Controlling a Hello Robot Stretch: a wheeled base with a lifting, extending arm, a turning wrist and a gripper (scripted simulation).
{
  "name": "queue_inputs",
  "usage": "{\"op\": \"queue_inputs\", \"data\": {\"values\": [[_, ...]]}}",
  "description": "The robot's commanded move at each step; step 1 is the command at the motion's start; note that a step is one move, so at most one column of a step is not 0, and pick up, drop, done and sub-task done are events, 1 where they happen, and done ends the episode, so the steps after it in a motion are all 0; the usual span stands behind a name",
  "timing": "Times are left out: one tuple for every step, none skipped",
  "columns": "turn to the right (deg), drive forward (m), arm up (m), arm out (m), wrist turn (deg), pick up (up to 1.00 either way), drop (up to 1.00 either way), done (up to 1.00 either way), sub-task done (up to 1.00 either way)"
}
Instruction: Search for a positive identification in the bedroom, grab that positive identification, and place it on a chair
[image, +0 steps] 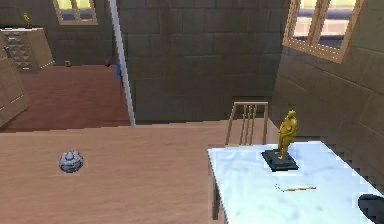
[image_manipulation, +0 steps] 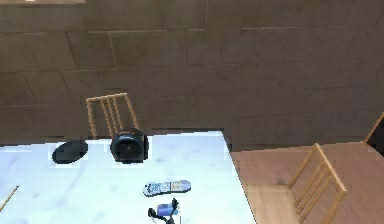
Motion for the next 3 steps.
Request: {"op": "queue_inputs", "data": {"values": [[0.0, 0.0, 0.1, 0.0, 0.0, 0.0, 0.0, 0.0, 0.0], [0.0, 0.0, 0.36, 0.0, 0.0, 0.0, 0.0, 0.0, 0.0], [0.0, 0.0, 0.0, 0.0, -45.0, 0.0, 0.0, 0.0, 0.0]]}}
